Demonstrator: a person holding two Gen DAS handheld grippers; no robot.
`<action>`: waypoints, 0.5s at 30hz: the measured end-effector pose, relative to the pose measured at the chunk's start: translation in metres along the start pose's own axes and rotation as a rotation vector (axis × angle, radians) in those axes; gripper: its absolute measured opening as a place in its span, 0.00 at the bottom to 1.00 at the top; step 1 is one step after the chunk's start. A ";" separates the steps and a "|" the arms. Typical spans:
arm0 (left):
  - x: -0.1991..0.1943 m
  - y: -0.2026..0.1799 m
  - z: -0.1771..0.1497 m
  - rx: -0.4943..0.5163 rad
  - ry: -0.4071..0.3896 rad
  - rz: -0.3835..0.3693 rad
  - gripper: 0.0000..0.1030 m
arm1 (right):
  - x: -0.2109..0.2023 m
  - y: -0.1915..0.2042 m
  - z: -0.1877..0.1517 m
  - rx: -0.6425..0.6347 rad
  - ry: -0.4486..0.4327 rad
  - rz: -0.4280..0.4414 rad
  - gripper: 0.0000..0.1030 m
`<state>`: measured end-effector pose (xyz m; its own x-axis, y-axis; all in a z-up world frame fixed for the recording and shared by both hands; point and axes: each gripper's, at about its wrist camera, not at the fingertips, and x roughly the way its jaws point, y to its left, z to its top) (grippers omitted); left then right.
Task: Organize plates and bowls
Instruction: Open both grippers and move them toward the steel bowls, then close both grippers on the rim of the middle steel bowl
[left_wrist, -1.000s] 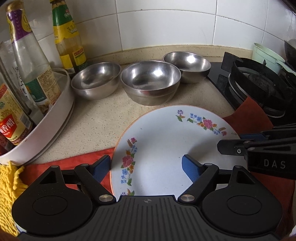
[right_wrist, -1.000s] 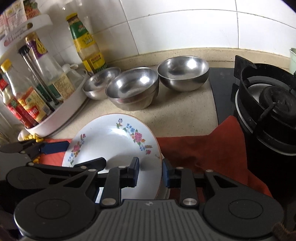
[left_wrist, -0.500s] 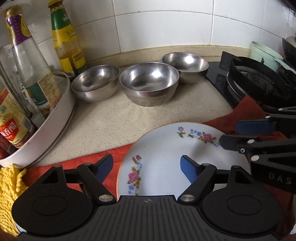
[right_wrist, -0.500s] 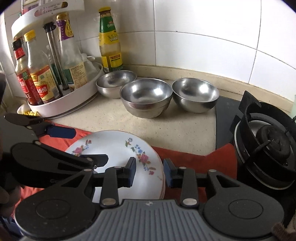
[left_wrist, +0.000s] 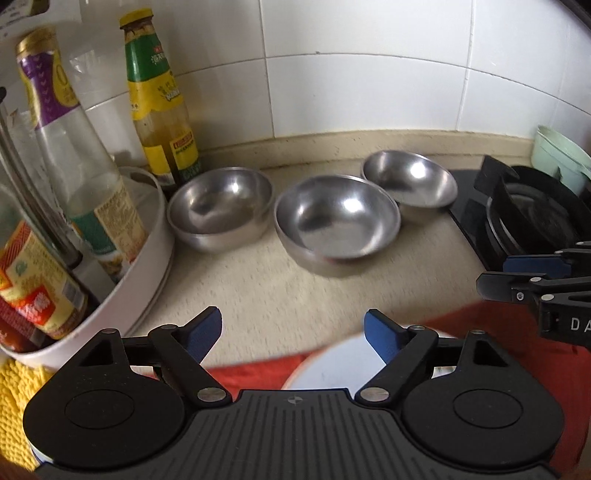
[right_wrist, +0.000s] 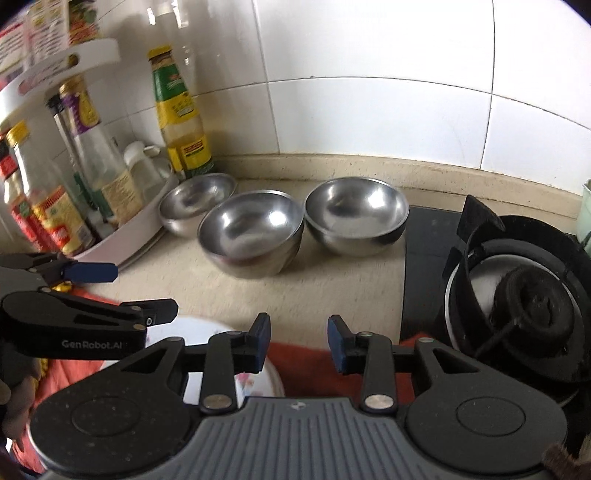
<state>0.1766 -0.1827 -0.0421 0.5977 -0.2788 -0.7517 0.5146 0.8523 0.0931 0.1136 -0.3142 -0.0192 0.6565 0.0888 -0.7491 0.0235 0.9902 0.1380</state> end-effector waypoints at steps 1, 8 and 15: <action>0.002 0.000 0.004 -0.001 -0.002 0.002 0.86 | 0.003 -0.002 0.005 0.008 0.001 0.006 0.31; 0.022 0.007 0.034 -0.028 -0.003 0.019 0.89 | 0.030 -0.011 0.040 0.074 0.016 0.072 0.31; 0.055 0.016 0.048 -0.082 0.048 -0.029 0.88 | 0.068 -0.022 0.056 0.200 0.079 0.129 0.31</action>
<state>0.2471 -0.2060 -0.0502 0.5521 -0.2840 -0.7839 0.4779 0.8782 0.0184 0.2004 -0.3356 -0.0367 0.6027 0.2294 -0.7643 0.0970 0.9296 0.3555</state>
